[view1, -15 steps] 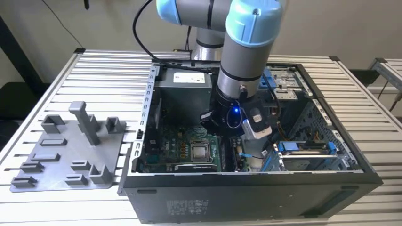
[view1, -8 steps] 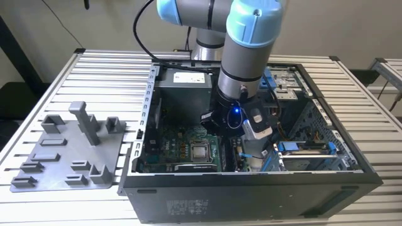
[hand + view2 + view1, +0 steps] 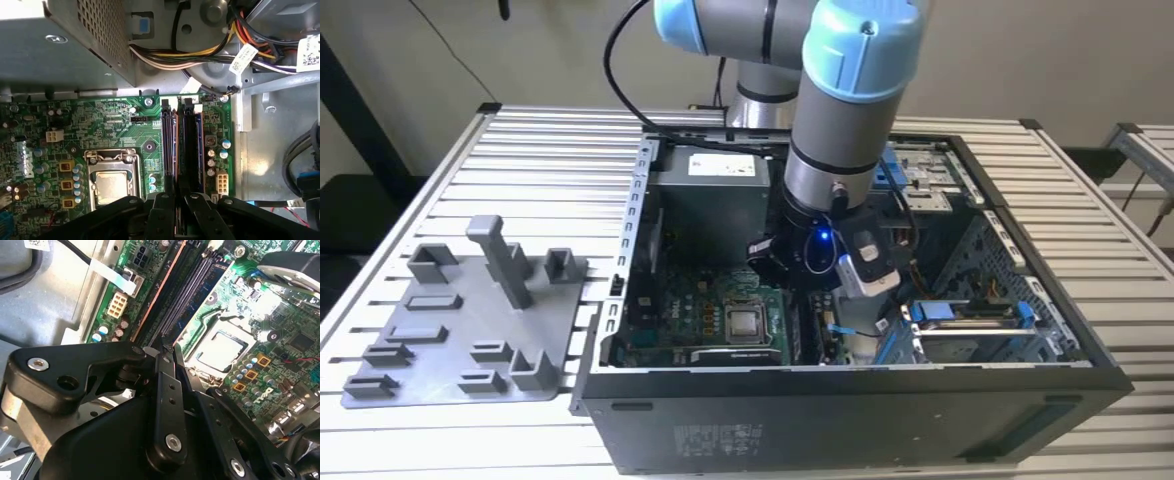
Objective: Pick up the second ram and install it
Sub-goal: 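Insert the second ram into the second slot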
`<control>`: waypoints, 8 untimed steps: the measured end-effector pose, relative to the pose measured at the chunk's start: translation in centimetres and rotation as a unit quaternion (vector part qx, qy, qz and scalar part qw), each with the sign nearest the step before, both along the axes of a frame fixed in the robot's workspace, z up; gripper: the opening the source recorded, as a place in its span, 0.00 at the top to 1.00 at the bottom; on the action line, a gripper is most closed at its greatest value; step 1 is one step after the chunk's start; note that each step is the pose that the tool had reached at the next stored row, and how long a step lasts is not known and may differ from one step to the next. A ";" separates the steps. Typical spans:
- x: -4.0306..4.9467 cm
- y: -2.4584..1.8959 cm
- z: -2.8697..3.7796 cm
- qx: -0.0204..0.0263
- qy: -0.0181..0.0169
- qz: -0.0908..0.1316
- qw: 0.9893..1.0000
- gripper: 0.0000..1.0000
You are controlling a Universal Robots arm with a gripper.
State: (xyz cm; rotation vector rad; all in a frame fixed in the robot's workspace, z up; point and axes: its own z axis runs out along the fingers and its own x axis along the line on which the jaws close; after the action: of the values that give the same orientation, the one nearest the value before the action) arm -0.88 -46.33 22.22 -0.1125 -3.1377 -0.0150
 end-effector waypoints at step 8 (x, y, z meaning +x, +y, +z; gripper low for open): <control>0.03 0.00 -0.19 0.000 0.001 0.000 1.000 0.86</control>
State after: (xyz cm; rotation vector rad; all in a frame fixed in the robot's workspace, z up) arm -0.85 -46.33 22.03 -0.1120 -3.1367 -0.0148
